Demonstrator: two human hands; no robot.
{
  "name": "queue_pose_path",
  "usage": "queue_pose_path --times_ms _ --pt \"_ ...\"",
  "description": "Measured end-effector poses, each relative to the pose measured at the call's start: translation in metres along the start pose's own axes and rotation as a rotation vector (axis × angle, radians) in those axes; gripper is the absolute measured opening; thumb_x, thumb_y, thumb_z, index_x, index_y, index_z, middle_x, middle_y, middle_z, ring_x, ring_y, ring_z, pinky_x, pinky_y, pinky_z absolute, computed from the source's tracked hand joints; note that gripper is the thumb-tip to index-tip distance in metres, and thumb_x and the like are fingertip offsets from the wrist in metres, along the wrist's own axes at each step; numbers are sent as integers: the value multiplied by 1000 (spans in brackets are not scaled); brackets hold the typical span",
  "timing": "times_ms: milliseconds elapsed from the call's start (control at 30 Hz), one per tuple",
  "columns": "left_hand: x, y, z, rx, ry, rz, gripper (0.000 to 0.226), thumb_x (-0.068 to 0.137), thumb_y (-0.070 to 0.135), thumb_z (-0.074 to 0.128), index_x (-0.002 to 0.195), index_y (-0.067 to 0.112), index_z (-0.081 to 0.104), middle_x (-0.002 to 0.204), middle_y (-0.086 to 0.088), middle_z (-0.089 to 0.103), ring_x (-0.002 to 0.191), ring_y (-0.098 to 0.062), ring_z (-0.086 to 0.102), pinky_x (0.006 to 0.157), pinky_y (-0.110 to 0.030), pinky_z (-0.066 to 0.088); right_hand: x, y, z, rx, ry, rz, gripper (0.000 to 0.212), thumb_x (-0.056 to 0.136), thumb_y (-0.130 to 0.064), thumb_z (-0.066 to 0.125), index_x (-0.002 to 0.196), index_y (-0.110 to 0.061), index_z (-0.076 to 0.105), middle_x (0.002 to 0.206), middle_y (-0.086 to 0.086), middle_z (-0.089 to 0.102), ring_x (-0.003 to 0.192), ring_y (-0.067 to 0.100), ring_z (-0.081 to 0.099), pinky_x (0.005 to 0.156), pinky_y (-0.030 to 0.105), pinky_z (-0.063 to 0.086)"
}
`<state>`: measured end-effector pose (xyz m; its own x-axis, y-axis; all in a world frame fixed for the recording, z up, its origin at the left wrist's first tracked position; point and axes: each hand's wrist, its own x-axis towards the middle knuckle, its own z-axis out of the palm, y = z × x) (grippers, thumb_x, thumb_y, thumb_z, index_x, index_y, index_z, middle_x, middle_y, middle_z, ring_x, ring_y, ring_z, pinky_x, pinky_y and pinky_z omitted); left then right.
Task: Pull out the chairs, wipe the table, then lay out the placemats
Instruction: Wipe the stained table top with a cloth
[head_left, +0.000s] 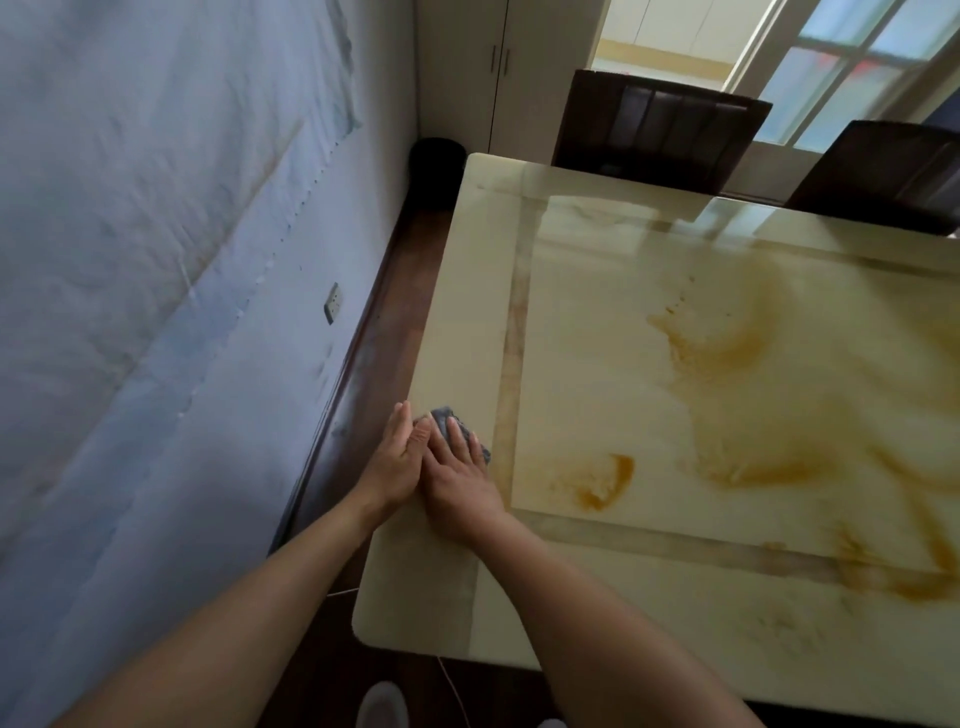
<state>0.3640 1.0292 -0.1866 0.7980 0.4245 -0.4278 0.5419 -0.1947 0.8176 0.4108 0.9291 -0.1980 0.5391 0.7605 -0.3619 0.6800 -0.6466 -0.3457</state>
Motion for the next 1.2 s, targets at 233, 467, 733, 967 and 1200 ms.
queue_pose_path --times_ms 233,467,733,967,1200 --pt "-14 -5 15 48 63 -6 59 100 41 24 152 16 7 160 2 3 147 -11 2 120 -30 3 -37 105 -27 60 108 364 56 102 -32 25 152 -28 1 160 -5 -13 147 22 -15 118 41 -6" --pt "-20 -2 21 149 54 0 58 102 37 22 151 12 5 160 0 0 147 -11 -2 119 -29 0 -114 176 -33 22 129 665 57 101 -37 22 152 -26 -2 160 -5 -13 148 22 -2 117 45 5" --pt "-20 1 15 123 20 -13 58 102 39 22 151 12 7 160 -1 -1 147 -12 -2 118 -28 0 -84 120 -47 38 142 681 53 93 -17 41 144 -16 27 155 4 15 132 34 24 106 39 31" --pt "-23 -6 2 83 -55 -7 58 101 40 21 151 13 10 160 -2 4 147 -13 1 121 -34 1 -68 -51 14 139 1 268 82 85 -5 59 151 -16 11 158 3 -3 140 39 5 114 50 17" --pt "-52 -27 -3 125 -71 7 56 102 37 21 150 11 10 160 -2 0 147 -13 -4 120 -33 -2 -62 -43 32 -128 1 -97 56 88 -17 56 141 -10 42 152 11 27 138 37 24 112 48 30"
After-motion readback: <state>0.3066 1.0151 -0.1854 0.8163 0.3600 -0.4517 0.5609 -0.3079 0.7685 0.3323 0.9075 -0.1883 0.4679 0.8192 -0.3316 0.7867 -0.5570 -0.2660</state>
